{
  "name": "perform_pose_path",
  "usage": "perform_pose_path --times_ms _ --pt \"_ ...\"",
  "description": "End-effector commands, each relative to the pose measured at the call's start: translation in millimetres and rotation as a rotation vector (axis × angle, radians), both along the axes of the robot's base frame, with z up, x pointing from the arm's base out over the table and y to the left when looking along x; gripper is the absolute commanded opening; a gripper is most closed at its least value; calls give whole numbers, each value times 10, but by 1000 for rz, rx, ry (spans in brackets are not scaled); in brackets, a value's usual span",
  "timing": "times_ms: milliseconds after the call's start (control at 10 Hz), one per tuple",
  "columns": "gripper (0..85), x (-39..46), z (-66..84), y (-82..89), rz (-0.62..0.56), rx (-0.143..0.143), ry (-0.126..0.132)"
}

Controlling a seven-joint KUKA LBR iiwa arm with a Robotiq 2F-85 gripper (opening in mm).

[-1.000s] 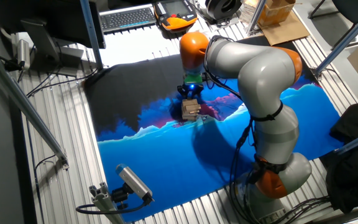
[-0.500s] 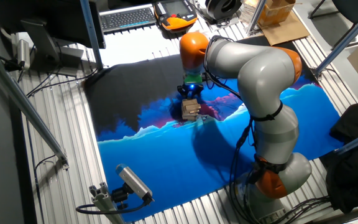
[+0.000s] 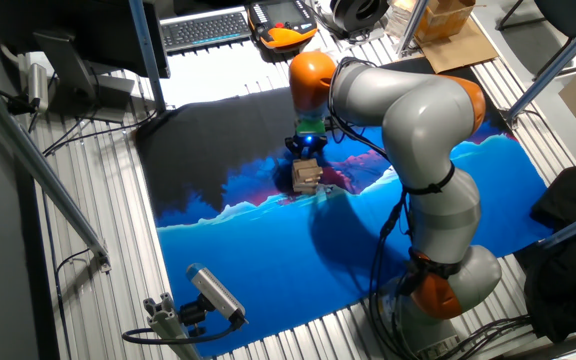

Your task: Play Jenga

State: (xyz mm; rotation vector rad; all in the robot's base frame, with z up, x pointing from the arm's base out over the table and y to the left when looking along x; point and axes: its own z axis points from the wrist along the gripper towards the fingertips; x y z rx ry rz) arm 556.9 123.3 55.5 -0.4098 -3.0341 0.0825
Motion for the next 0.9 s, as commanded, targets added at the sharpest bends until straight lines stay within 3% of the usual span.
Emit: perform_pose_path --times_ms 0,800 --pt "170 2 -2 0 -2 -1 0" --pt "170 8 -6 -6 -28 -5 -5"
